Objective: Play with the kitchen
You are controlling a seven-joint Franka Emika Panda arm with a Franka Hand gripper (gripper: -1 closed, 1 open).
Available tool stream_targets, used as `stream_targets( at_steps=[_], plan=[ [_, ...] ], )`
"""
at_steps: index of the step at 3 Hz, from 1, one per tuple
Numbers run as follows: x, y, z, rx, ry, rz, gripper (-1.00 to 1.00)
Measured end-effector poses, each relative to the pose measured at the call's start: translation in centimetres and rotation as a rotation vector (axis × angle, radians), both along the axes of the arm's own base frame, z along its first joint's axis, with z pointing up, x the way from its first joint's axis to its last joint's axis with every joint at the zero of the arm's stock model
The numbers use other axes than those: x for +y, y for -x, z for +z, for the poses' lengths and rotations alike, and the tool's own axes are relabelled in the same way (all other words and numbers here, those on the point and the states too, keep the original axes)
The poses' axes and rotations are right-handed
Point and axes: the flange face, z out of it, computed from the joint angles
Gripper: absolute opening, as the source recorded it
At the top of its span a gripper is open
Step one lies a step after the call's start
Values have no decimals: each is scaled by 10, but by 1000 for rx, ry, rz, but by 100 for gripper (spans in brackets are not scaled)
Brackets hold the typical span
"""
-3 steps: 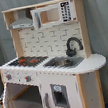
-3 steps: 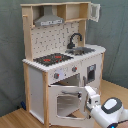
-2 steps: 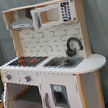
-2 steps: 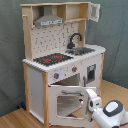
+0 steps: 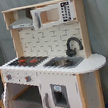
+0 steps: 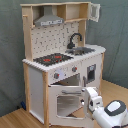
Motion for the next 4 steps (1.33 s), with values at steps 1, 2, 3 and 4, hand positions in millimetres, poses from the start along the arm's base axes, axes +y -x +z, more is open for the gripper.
stream_targets(
  at_steps=[1, 2, 3, 4],
  plan=[
    [16, 11, 8, 17, 67, 5, 100],
    [30, 19, 22, 46, 149, 9, 100],
    [41, 24, 47, 78, 212, 5, 100],
    [47, 27, 71, 105, 253, -1, 100]
  ],
)
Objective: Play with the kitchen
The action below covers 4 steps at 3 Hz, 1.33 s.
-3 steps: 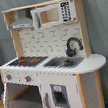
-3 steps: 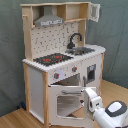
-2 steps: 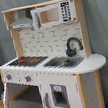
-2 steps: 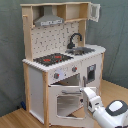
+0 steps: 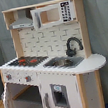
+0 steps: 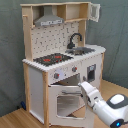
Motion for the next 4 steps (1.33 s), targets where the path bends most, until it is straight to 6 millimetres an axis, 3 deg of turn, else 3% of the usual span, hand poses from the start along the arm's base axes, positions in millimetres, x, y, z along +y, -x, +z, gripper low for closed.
stream_targets(
  at_steps=[2, 4],
  plan=[
    [1, 10, 44, 64, 84, -28, 100],
    [-13, 23, 93, 153, 155, -104, 100]
  ],
)
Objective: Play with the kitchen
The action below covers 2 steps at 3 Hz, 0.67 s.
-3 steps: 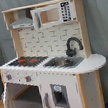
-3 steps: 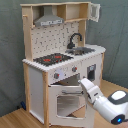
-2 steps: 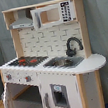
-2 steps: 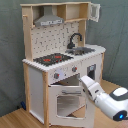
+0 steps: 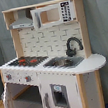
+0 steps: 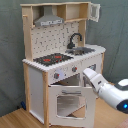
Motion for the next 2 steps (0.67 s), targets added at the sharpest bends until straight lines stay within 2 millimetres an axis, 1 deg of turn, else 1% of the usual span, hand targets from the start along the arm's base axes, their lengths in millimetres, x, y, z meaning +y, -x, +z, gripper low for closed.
stream_targets(
  at_steps=[1, 2],
  plan=[
    [-15, -6, 22, 55, 15, -56, 100],
    [-40, -23, 45, 135, 15, -133, 100]
  ],
)
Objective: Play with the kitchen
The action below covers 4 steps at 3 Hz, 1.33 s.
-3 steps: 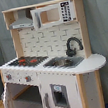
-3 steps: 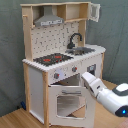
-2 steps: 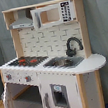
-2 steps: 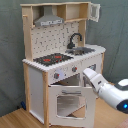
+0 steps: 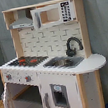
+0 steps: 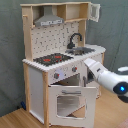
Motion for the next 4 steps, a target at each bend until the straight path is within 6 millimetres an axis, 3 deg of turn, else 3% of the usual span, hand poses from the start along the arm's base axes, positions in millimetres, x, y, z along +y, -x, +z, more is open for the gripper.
stream_targets(
  at_steps=[2, 4],
  plan=[
    [-36, -33, 26, 195, 0, -96, 100],
    [-74, -73, 19, 459, -4, -154, 100]
  ],
)
